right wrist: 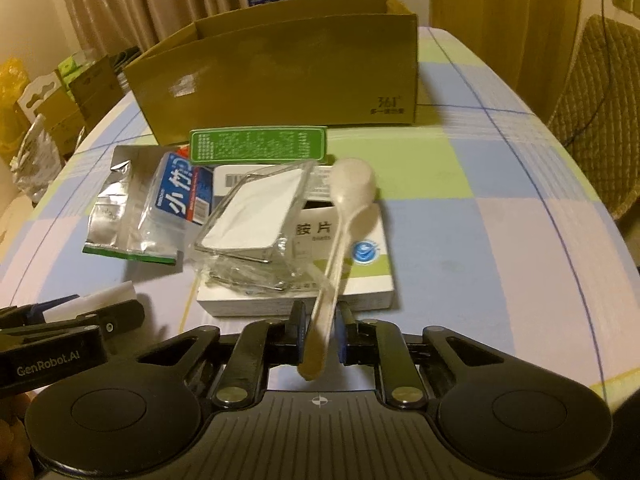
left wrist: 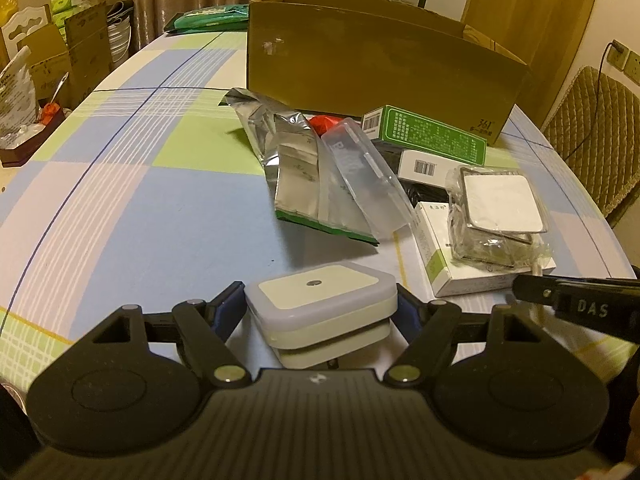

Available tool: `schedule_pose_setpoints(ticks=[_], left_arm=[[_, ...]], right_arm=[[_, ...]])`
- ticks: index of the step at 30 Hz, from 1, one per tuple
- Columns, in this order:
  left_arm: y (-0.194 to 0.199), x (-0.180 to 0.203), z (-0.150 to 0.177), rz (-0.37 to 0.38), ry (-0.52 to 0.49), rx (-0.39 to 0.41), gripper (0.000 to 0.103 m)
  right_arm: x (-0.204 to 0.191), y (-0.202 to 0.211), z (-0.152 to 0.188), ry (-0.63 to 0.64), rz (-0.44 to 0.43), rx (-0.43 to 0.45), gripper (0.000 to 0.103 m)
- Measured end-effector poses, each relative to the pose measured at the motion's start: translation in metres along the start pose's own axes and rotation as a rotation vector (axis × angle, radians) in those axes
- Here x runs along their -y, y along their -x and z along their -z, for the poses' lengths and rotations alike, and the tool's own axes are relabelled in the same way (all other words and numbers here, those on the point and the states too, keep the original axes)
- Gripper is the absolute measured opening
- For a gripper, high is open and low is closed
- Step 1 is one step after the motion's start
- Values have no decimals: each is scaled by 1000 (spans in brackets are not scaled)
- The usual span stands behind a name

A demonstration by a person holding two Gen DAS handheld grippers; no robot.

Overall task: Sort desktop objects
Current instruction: 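Grasp the white plastic spoon with the right gripper while the left gripper holds the night light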

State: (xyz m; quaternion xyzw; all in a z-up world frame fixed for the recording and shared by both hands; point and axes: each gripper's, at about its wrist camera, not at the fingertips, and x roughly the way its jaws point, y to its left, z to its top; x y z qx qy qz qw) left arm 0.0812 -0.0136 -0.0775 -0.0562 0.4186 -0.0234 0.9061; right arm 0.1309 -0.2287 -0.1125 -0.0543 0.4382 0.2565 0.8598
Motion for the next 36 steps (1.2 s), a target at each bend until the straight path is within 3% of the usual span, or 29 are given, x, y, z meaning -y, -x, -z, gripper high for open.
schedule_pose_setpoints(ticks=[8, 16, 25, 27, 28, 36], left_arm=[[1, 3, 1, 16, -8, -7, 73], [1, 2, 1, 17, -7, -7, 73], [-3, 3, 1, 13, -13, -15, 73], [-4, 3, 2, 11, -13, -21, 72], [-4, 3, 2, 9, -14, -20, 72], [-2, 3, 0, -5, -8, -10, 72]], right_arm=[[2, 11, 14, 17, 17, -73, 10], [5, 2, 2, 7, 30, -35, 15], [9, -9, -2, -29, 2, -54, 15], [9, -8, -2, -25, 2, -51, 12], [8, -8, -1, -22, 3, -48, 4], [5, -4, -1, -2, 9, -20, 4]])
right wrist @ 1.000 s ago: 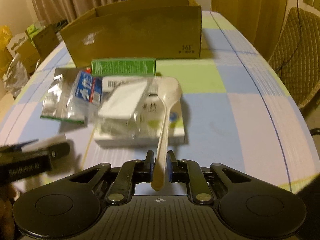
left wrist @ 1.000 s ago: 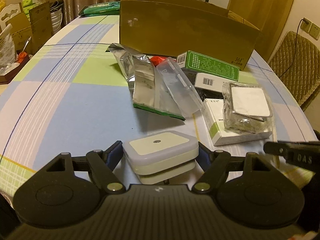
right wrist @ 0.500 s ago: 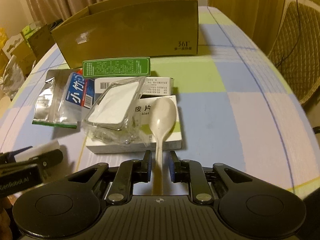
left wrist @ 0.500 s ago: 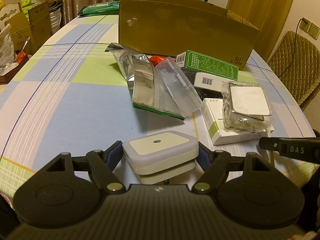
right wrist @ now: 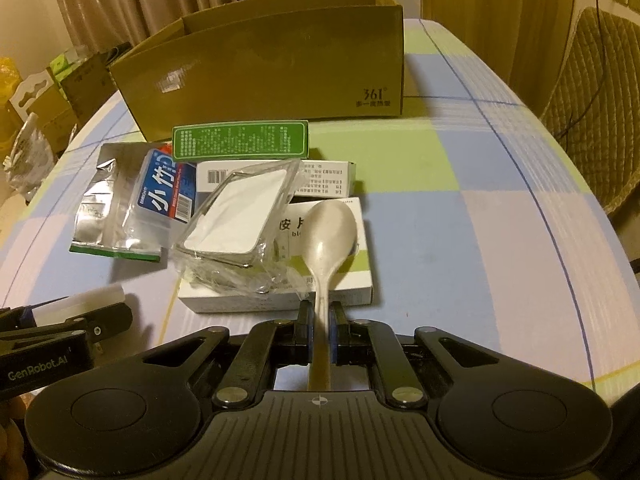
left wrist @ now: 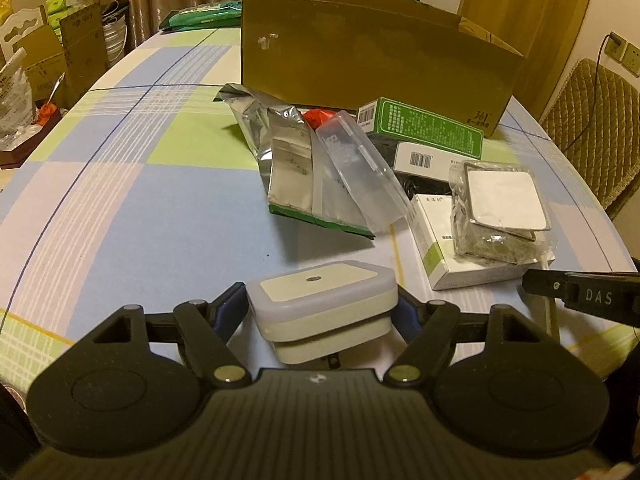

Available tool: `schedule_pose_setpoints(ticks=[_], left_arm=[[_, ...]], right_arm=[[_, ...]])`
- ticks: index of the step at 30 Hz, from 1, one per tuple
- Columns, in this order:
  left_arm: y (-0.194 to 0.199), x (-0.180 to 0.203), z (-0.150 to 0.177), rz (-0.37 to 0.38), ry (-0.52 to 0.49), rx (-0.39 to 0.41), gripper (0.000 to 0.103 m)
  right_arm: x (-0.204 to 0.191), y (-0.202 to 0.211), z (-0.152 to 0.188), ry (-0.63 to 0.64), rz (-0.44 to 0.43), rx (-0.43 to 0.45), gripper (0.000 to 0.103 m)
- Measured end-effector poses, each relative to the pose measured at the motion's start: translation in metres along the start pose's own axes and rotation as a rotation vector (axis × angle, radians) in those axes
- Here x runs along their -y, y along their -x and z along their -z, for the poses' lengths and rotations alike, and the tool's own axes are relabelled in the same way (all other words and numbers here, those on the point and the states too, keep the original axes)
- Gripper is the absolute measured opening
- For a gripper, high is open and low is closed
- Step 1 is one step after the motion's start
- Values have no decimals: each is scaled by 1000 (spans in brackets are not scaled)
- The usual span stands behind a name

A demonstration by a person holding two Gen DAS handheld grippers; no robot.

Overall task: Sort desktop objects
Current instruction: 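Grasp the white plastic spoon with the right gripper while the left gripper holds the night light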

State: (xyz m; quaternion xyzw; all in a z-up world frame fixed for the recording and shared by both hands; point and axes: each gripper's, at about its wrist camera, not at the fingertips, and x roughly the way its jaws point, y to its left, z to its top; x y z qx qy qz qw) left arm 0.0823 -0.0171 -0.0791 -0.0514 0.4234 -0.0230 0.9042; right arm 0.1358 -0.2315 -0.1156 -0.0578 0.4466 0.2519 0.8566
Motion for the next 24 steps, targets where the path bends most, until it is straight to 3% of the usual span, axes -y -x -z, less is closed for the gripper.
schedule_pose_setpoints(ticks=[24], left_arm=[[5, 5, 1, -47, 64, 32, 70]], right_arm=[[3, 1, 0, 9, -1, 26, 4]])
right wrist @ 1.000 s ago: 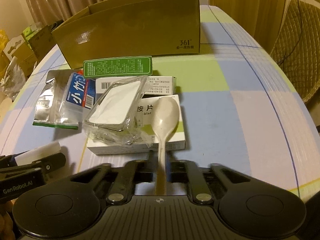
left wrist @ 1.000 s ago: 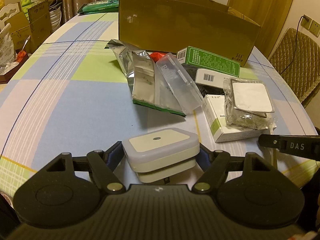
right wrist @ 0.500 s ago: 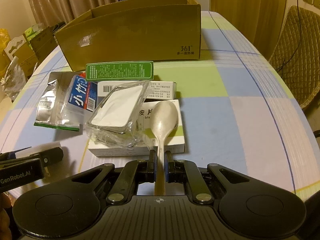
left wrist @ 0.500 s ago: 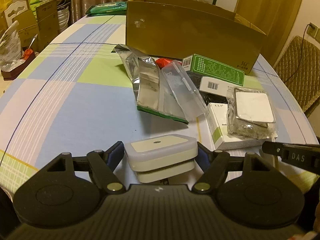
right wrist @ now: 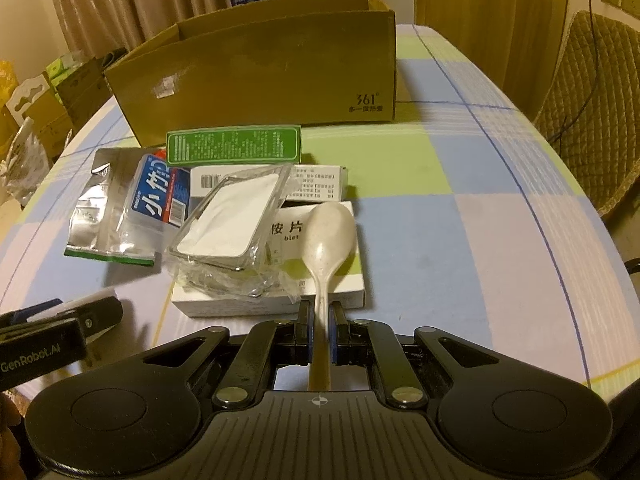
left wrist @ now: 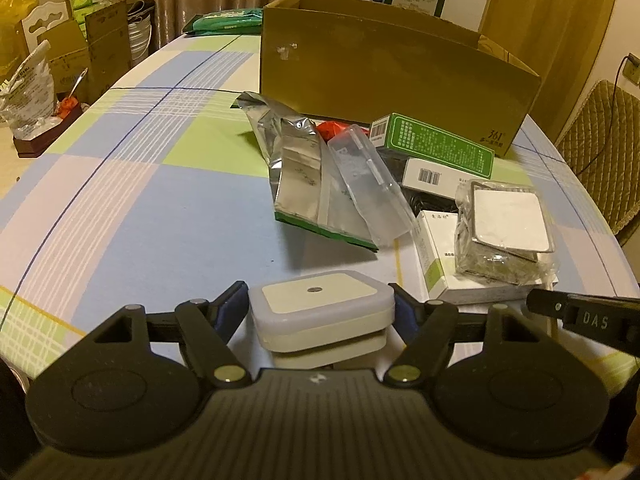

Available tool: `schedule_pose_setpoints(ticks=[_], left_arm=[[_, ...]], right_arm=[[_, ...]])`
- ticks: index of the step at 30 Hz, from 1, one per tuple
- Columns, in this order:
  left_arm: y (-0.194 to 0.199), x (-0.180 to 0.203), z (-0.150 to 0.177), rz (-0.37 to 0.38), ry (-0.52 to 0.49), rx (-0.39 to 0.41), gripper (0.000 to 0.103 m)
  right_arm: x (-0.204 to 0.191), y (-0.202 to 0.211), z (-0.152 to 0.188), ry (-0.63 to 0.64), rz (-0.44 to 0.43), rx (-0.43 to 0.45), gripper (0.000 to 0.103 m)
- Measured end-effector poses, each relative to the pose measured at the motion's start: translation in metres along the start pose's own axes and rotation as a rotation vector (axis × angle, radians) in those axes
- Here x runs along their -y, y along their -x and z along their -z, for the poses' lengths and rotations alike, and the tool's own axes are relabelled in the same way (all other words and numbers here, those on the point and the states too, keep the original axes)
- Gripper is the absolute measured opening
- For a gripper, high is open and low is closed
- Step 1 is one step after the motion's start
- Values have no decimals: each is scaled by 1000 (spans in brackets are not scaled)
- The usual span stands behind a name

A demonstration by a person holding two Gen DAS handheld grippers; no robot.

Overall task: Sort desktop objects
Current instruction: 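Grasp the white plastic spoon with the right gripper while the left gripper holds the night light, then carry the night light into the cardboard box and open the left gripper while the right carries the spoon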

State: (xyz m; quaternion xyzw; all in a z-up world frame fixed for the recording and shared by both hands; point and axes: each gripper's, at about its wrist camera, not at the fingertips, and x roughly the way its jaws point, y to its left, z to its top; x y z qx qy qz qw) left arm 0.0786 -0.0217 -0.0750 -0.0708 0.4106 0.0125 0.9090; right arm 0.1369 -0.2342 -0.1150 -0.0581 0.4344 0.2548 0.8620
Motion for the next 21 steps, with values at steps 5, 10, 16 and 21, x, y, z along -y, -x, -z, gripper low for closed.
schedule_pose_setpoints(ticks=[5, 10, 16, 21], left_arm=[[3, 0, -1, 11, -2, 6, 70], [8, 2, -5, 17, -8, 23, 70], [16, 4, -10, 26, -17, 41, 70], [27, 7, -19, 35, -29, 73, 70]], right_arm=[[1, 8, -1, -5, 9, 28, 4], [3, 19, -4, -12, 27, 57, 4], [6, 34, -9, -12, 34, 91, 4], [4, 47, -18, -11, 32, 128, 4]])
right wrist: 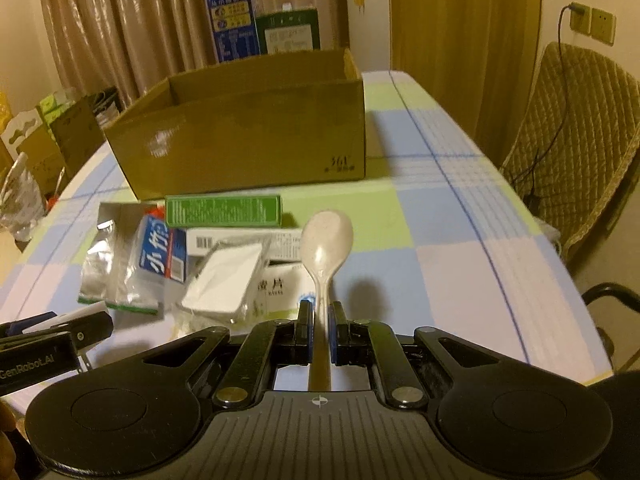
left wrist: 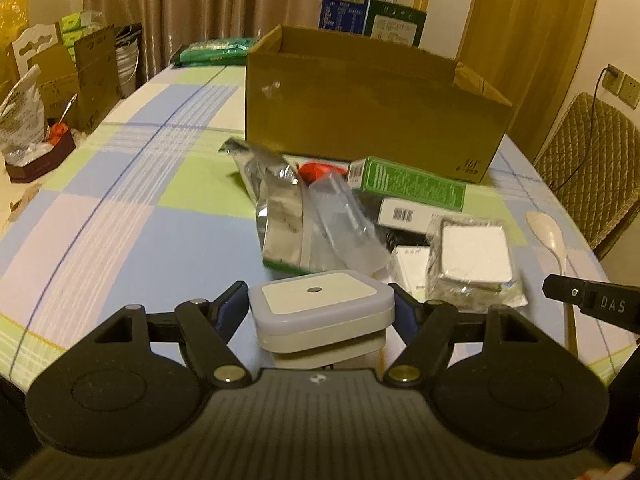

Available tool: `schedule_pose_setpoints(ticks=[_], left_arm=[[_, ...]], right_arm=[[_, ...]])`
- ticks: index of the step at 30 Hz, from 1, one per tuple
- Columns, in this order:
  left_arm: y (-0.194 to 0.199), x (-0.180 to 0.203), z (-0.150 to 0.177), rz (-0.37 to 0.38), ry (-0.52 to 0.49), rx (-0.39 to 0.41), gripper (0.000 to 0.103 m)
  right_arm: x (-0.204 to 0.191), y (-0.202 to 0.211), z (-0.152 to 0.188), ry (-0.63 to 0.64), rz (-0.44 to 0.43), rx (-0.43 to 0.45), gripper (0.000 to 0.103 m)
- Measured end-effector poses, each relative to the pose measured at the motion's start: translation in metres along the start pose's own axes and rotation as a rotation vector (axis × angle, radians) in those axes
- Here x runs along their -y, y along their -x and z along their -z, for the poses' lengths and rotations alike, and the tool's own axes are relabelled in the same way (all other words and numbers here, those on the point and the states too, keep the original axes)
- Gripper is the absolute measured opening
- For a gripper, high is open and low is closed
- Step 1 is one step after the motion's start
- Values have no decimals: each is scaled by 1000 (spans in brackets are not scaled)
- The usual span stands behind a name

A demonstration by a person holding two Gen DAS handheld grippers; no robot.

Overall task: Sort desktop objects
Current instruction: 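Carry the night light into the cardboard box and open the left gripper while the right carries the spoon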

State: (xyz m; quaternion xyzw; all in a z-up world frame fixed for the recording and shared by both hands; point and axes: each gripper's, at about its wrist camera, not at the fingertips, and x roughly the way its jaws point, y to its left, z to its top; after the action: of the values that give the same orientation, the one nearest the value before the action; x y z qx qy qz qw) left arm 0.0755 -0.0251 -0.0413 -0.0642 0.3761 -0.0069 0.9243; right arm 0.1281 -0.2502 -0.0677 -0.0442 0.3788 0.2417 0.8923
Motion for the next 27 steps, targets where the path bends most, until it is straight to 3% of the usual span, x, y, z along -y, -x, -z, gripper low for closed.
schedule_pose_setpoints(ticks=[16, 27], left_arm=[[32, 11, -59, 52, -58, 132, 70], [22, 13, -144, 67, -113, 244, 70]], right_arm=[[-16, 34, -55, 34, -50, 157, 4], [-32, 13, -131, 56, -110, 228, 4]])
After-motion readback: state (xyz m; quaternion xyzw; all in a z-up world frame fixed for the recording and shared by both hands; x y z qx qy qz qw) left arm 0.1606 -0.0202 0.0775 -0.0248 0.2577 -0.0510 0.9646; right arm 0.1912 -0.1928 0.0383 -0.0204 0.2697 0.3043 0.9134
